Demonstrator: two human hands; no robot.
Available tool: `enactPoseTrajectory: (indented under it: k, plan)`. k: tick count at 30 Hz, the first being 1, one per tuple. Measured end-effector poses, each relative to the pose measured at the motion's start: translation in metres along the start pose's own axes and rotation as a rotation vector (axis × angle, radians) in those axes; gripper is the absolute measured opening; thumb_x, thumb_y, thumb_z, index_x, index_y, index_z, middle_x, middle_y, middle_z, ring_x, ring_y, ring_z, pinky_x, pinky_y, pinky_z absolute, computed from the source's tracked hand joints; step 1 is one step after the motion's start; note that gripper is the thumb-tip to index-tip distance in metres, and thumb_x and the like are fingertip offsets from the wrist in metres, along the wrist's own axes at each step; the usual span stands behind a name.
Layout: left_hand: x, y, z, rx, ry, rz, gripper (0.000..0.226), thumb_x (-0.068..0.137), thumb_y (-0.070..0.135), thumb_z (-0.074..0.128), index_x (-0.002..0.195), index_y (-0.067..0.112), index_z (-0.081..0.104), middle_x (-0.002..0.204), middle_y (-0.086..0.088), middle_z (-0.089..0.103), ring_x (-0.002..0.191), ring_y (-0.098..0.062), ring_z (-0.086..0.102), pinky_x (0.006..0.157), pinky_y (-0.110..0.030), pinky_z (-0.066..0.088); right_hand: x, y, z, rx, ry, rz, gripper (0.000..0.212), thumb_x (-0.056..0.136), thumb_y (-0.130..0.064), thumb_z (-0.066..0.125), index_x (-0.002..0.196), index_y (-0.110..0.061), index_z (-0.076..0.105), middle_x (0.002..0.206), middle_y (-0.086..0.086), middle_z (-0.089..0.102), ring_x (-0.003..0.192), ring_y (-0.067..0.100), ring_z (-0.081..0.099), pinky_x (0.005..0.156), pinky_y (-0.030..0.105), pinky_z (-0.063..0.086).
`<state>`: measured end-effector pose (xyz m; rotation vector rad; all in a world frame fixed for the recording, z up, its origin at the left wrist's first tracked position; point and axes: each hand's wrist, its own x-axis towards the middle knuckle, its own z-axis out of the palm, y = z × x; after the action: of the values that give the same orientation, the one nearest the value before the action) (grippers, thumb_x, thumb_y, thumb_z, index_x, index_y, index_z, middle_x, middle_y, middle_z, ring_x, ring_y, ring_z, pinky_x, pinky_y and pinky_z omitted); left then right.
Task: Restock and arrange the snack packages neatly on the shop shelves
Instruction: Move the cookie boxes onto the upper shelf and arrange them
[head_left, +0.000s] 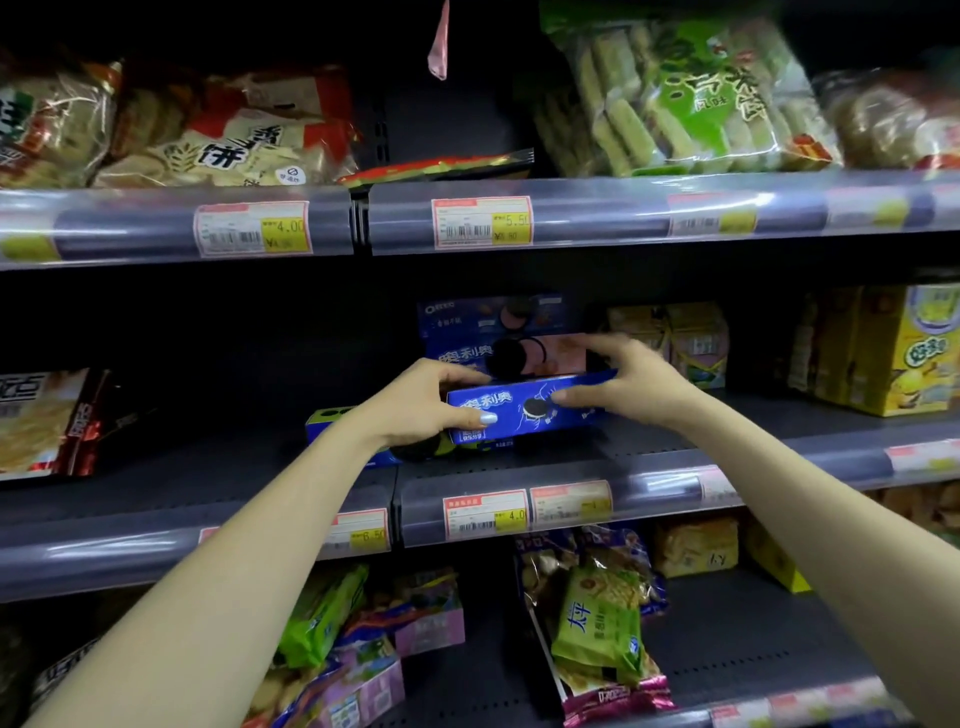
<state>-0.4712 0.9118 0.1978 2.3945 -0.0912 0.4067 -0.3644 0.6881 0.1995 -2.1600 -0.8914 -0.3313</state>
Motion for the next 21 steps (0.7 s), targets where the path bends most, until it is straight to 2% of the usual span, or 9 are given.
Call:
enactPoseTrajectory:
  k: [2, 5, 7, 10, 14, 17, 21]
  plan:
    - [-0.002, -0.001, 0.002, 0.039, -0.023, 0.004, 0.058, 0.079, 0.02, 0.077, 0.133, 0.015, 0.055, 0.127, -0.002, 0.06, 0.112, -0.011, 0.059, 0.098, -0.032, 0.05, 0.002, 0.0, 0.002, -0.1, -0.195, -0.016, 0.085, 0.067, -0.052, 0.079, 0.142, -0.029, 0.043, 0.144, -0.008, 0.047, 0.13, 0.012, 0.043, 0.103, 0.023, 0.03]
    - [-0.003, -0.003, 0.002, 0.077, -0.034, 0.004, 0.061, 0.077, 0.025, 0.078, 0.133, 0.019, 0.055, 0.129, 0.0, 0.058, 0.115, -0.011, 0.057, 0.099, -0.034, 0.049, 0.009, -0.001, 0.01, -0.11, -0.342, 0.019, 0.085, 0.067, -0.058, 0.075, 0.141, -0.033, 0.043, 0.143, -0.007, 0.048, 0.13, 0.016, 0.044, 0.105, 0.028, 0.034]
    - [-0.003, -0.005, 0.002, 0.069, -0.048, 0.003, 0.063, 0.076, 0.025, 0.079, 0.134, 0.02, 0.054, 0.13, 0.0, 0.058, 0.117, -0.011, 0.056, 0.1, -0.033, 0.048, 0.012, -0.001, 0.014, -0.114, -0.383, 0.0, 0.08, 0.068, -0.058, 0.074, 0.138, -0.033, 0.046, 0.142, -0.003, 0.049, 0.127, 0.019, 0.046, 0.105, 0.033, 0.039]
    - [-0.006, -0.008, -0.006, 0.061, -0.07, -0.024, 0.076, 0.075, 0.024, 0.079, 0.142, 0.02, 0.042, 0.138, 0.002, 0.05, 0.128, -0.009, 0.046, 0.106, -0.023, 0.036, 0.013, 0.004, 0.014, -0.144, -0.424, -0.028, 0.078, 0.068, -0.056, 0.075, 0.136, -0.031, 0.049, 0.141, -0.003, 0.049, 0.128, 0.02, 0.045, 0.104, 0.034, 0.038]
    - [-0.019, -0.027, -0.034, 0.189, -0.067, -0.107, 0.092, 0.066, 0.042, 0.078, 0.146, 0.022, 0.036, 0.149, 0.005, 0.04, 0.133, -0.007, 0.037, 0.108, -0.02, 0.026, 0.014, 0.016, 0.009, -0.137, -0.419, -0.036, 0.074, 0.067, -0.052, 0.078, 0.133, -0.031, 0.052, 0.139, -0.006, 0.05, 0.127, 0.018, 0.045, 0.105, 0.034, 0.037]
    - [-0.029, -0.045, -0.047, 0.329, -0.051, -0.173, 0.082, 0.07, 0.047, 0.076, 0.142, 0.026, 0.044, 0.143, 0.005, 0.048, 0.128, -0.011, 0.045, 0.106, -0.021, 0.032, 0.015, 0.022, 0.001, -0.161, -0.412, -0.012, 0.076, 0.063, -0.053, 0.079, 0.131, -0.031, 0.054, 0.14, -0.006, 0.05, 0.128, 0.017, 0.045, 0.109, 0.039, 0.036]
    - [-0.035, -0.061, -0.055, 0.353, 0.063, -0.142, 0.056, 0.078, 0.04, 0.074, 0.13, 0.031, 0.057, 0.133, 0.004, 0.058, 0.123, -0.015, 0.052, 0.106, -0.033, 0.04, 0.014, 0.031, -0.007, -0.174, -0.403, 0.013, 0.074, 0.065, -0.047, 0.081, 0.131, -0.029, 0.054, 0.139, -0.005, 0.051, 0.126, 0.017, 0.045, 0.106, 0.033, 0.036]
